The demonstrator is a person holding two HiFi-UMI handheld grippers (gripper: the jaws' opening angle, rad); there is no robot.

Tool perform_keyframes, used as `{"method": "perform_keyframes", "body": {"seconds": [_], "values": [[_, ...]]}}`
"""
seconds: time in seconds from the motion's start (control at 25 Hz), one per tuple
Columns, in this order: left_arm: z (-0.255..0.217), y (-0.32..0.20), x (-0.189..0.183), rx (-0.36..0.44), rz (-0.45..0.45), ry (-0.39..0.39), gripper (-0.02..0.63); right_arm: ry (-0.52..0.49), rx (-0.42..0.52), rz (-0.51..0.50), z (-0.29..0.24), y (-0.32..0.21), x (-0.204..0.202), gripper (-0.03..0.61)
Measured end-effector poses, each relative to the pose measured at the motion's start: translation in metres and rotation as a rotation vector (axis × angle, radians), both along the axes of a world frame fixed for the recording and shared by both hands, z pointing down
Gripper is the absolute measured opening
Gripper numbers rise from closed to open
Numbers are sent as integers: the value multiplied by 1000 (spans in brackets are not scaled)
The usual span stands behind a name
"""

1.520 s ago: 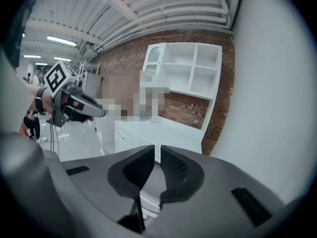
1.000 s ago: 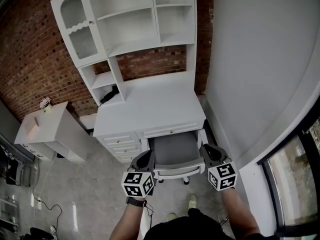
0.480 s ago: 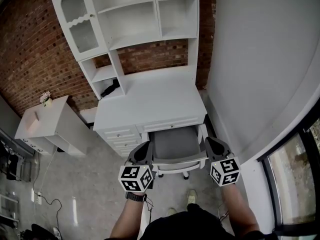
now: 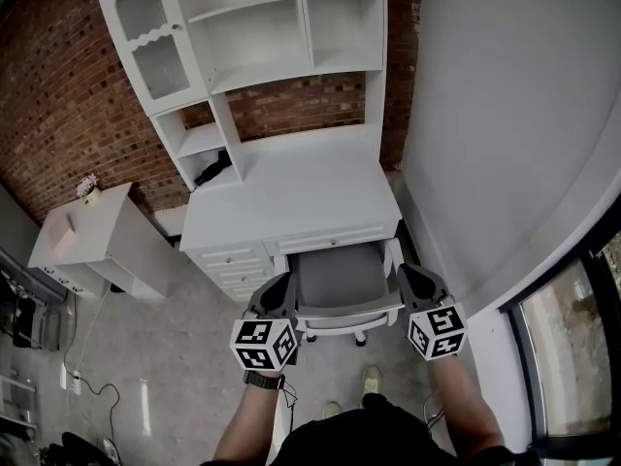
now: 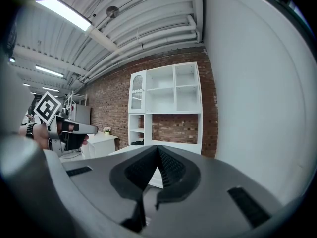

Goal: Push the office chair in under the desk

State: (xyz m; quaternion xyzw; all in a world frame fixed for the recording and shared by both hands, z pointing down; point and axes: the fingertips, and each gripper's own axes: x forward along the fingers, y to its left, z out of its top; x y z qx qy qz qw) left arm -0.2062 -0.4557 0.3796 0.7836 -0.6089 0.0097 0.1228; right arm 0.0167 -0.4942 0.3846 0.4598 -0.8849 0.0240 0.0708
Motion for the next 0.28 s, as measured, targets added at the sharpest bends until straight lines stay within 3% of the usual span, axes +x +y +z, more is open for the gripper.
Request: {"method": "perform_keyframes", "body": {"seconds": [0.28], "values": [[-1,-7,1,-3,-2,-7,6,11,3,-12,-2,-8,-3,5]]}}
